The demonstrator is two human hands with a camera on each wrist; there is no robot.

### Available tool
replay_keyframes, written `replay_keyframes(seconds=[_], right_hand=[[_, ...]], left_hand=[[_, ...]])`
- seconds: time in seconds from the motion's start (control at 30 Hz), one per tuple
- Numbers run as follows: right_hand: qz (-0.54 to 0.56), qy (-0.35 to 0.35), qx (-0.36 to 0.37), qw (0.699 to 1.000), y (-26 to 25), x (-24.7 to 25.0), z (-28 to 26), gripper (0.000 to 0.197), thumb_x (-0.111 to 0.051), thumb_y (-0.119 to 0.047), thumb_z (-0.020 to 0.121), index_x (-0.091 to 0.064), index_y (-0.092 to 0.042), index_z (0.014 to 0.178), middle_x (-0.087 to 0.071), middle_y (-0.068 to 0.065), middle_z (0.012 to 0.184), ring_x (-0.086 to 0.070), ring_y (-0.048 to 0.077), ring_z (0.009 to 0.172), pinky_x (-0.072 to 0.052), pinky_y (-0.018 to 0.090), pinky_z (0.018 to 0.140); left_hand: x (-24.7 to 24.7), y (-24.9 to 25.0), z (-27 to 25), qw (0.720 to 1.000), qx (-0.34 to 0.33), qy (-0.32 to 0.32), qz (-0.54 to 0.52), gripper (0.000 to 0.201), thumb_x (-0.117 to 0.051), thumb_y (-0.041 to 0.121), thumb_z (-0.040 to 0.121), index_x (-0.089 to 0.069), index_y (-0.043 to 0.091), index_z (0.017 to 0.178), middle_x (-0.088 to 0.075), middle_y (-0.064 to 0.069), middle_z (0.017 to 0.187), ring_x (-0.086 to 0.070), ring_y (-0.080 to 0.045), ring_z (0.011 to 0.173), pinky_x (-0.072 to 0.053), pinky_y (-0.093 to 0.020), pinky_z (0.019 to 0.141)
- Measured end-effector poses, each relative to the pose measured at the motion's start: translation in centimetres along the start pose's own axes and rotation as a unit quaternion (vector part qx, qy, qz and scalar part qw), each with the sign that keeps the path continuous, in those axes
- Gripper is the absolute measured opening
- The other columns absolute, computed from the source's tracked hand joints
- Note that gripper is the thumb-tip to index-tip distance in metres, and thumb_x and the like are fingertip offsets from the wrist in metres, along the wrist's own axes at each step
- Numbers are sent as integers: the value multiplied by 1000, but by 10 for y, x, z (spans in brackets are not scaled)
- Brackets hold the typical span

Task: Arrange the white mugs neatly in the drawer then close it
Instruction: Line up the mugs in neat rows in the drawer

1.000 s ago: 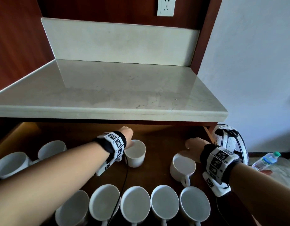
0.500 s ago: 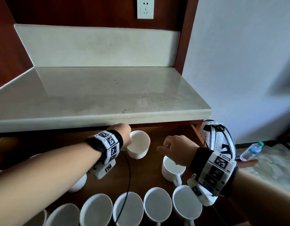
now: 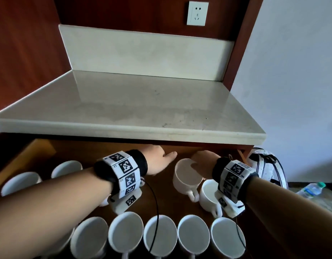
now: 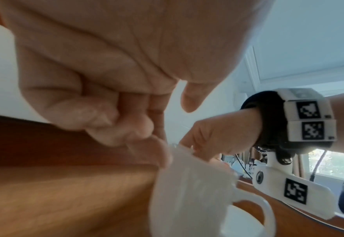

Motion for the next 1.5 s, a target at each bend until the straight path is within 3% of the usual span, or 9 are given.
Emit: replay_keyframes(seconds=[0.2,0.33,0.47,0.63,0.77,1.03,1.33,1.43,1.5], right_hand=[[-46,-45,-23,998,4,-36,13,33,-43,-27,98,-66,-8,113,-65,10,120,-60,28,114,-47,33,91],[-64,-62,-49,995,6,-48,19,31,-43,-26,97,-62,-15,119,-60,6,129,-50,27,127,-25,48,112],[-98,-92,-42,990,4,-57,19,28,-43,-20,95,-63,-13,114,-62,6,124,-53,26,124,-21,51,112],[-122,-118,-26,985,1,-59,13,30,-43,-15,94,-63,-9,116,-62,8,126,-54,27,123,-33,43,104],[-144,-135,-32,980,3,-59,13,31,-46,-12,91,-62,-9,117,-63,7,125,-56,27,122,-33,47,105],[-135,-105,-33,985,0,-66,33,36,-52,-18,93,-59,-21,128,-60,1,132,-50,21,129,-17,56,113],[-136,-103,-21,985,-4,-58,29,34,-53,-35,94,-61,-18,123,-64,1,125,-55,22,122,-20,53,111],[-103,-48,-12,993,-8,-37,24,39,-50,-48,91,-63,-18,113,-66,0,115,-57,22,115,-27,46,102],[-60,1,1,998,-14,-18,21,38,-48,-50,91,-62,-19,109,-66,-1,109,-57,21,112,-27,45,101]], left_hand=[[-8,-49,-6,997,50,-30,42,63,-25,62,96,-53,14,66,-62,-3,68,-58,-20,67,-50,-34,79],[-15,-64,-6,996,68,-38,33,64,-27,64,95,-52,15,62,-60,0,62,-55,-17,59,-53,-36,81],[-17,-75,-3,994,86,-44,40,63,-28,62,95,-51,14,60,-58,0,59,-56,-18,60,-52,-35,76],[-15,-101,3,986,142,-41,74,56,-33,58,96,-56,11,77,-51,-1,63,-50,-18,64,-37,-27,57],[-13,-121,6,979,179,-38,87,54,-40,53,96,-66,6,101,-62,-8,88,-55,-22,78,-41,-27,66],[-14,-136,13,969,208,-18,131,40,-50,31,97,-52,5,128,-59,-10,125,-58,-25,114,-46,-30,83],[-31,-142,22,951,212,-87,206,29,-51,16,99,-61,6,124,-64,-7,124,-61,-18,114,-39,-20,74],[-34,-143,22,945,196,-117,233,30,-47,9,100,-59,4,127,-65,-9,107,-59,-14,109,-34,-17,74],[-31,-137,25,950,178,-115,229,29,-50,7,96,-61,2,123,-64,-10,117,-61,-21,110,-42,-22,75]])
Point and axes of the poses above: each hand's wrist, its own z-axis towards the middle knuckle, its own x-axis out of the back of the hand, y = z × x, the point moved 10 cm from there along z, towards the middle knuckle
